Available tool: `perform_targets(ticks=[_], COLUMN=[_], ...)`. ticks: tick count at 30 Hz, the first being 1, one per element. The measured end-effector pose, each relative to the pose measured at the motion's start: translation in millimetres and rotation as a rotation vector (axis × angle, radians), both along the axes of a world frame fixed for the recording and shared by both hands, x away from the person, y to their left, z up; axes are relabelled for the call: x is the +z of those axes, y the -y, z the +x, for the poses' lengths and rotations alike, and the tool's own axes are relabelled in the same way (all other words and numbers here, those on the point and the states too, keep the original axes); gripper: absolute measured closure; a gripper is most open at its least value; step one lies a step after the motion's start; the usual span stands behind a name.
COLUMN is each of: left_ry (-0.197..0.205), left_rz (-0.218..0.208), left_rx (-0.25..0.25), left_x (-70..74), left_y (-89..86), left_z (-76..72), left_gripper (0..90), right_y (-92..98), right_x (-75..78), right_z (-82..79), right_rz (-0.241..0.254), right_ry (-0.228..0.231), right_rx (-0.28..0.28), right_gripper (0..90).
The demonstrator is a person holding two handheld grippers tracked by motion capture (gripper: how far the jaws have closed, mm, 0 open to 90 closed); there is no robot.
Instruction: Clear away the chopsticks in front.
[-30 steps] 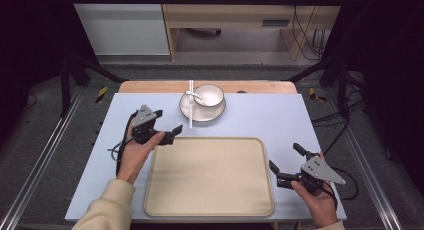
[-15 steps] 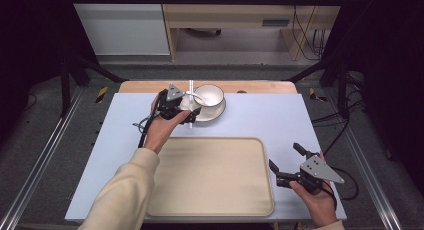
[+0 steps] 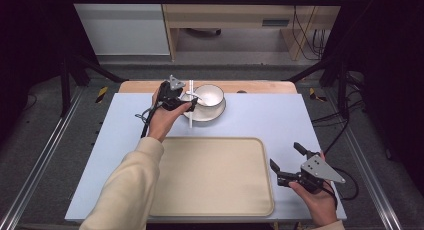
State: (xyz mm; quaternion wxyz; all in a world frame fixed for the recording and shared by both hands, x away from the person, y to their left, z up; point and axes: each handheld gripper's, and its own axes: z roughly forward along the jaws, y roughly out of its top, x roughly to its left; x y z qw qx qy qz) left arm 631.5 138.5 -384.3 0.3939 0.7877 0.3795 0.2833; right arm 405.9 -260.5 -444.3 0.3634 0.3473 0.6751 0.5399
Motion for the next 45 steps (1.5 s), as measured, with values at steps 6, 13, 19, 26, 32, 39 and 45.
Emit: perform_targets(ticks=[6,13,19,26,32,39,45], left_ry=[-0.019,-0.068,-0.073,-0.101,-0.142,-0.178,-0.175], left_rz=[0.013,0.043,0.044,0.044,0.049,0.025,0.029], left_rx=[0.053,0.074,0.108,0.133,0.181,0.187,0.191], left_x=[-9.9,-22.6,-23.2,-27.8,-40.8,-53.8,-57.9], left_y=[-2.5,-0.5,-2.1,1.8,6.2,10.0,13.4], left_z=[9.3,14.0,15.7,17.9,22.5,23.9,24.5], left_gripper=[27.1,32.5,36.4,49.0,53.5,55.6,58.3], right_y=[-0.1,-1.0,-0.4,-0.2,-0.3,2.1,1.8], right_x=[-0.3,-0.2,-0.3,-0.4,-0.6,-0.9,-0.9], right_z=[-0.3,0.1,-0.2,0.1,0.3,1.0,1.1], right_rz=[0.0,-0.002,-0.004,-0.003,-0.009,-0.005,-0.009], right_ry=[0.001,0.003,0.002,0.002,-0.002,-0.006,-0.009], right_rx=[-0.002,0.004,0.0,-0.003,-0.002,-0.008,-0.005], right_gripper=[4.9,5.6,5.7,6.1,6.2,6.4,6.5])
